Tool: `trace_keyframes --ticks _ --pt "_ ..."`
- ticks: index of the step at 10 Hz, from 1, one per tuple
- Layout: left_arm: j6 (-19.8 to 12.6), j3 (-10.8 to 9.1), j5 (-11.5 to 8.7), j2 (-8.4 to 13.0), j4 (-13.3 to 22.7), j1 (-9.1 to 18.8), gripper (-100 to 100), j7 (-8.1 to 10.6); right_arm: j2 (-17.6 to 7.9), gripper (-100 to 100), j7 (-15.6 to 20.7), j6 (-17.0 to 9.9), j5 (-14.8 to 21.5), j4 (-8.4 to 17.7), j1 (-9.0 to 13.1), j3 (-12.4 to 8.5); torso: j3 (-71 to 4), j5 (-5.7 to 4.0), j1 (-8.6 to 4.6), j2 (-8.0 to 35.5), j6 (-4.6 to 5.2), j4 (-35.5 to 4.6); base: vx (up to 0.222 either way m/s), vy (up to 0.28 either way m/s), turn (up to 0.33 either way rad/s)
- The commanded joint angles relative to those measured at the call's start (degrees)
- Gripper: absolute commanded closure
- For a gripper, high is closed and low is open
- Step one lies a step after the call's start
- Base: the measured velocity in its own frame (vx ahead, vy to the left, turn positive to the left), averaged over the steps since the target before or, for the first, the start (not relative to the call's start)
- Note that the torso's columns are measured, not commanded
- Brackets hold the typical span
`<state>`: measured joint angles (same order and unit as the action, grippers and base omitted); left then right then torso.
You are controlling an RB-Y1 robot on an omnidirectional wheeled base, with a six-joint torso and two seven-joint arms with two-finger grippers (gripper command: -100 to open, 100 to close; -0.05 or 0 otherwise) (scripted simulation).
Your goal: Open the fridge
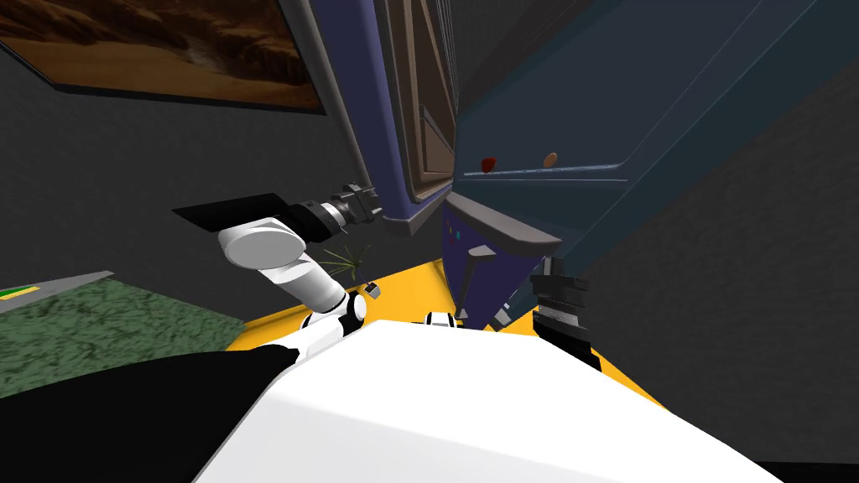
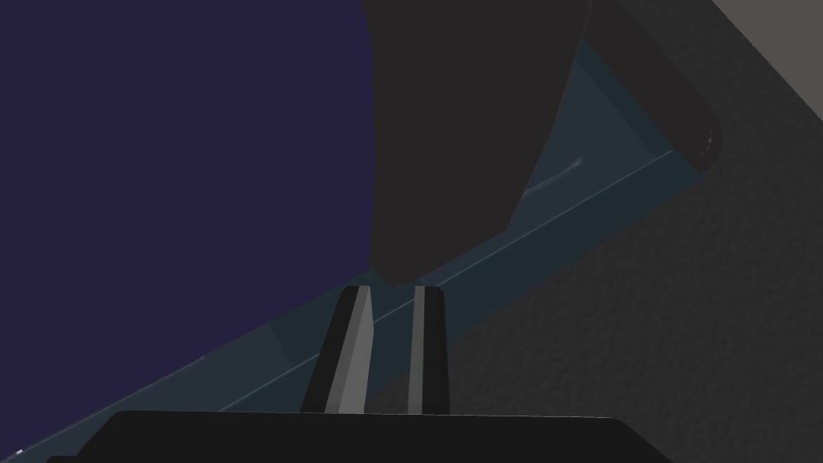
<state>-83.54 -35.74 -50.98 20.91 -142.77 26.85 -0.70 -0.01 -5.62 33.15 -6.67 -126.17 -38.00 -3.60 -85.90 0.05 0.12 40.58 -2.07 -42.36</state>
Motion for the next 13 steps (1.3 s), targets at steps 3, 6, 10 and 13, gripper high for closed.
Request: trace_keyframes --ticks 3,6,10,13 --pt "1.0 0.64 -2.0 -0.1 0.1 1.2 100 -0.41 0.4 0 0.0 1.5 -0.5 -0.4 -1.3 -1.2 0.0 0.05 0.78 -0.1 0.56 0.2 0.047 0.203 -0.065" --pt "0.5 -1.52 -4.9 2.6 3.0 -0.3 100 -3.31 0.8 0 -0.1 2.5 -0.9 -0.3 -2.7 -2.2 0.0 0.2 0.02 0.0 0.91 0.4 -0.007 0.16 -0.175" --pt "0.5 -1.52 -7.3 6.8 9.6 -0.3 100 -8.49 0.8 0 -0.1 2.5 -0.9 -0.2 -2.8 -2.2 0.7 -0.04 -0.55 0.8 2.23 0.6 0.005 0.045 -0.072" --pt "0.5 -1.52 -7.3 6.8 13.8 -0.3 100 -8.49 0.8 0 -0.1 2.5 -0.9 -0.2 -2.8 -2.2 0.6 0.1 -0.18 0.5 2.49 0.9 -0.004 -0.014 0.007"
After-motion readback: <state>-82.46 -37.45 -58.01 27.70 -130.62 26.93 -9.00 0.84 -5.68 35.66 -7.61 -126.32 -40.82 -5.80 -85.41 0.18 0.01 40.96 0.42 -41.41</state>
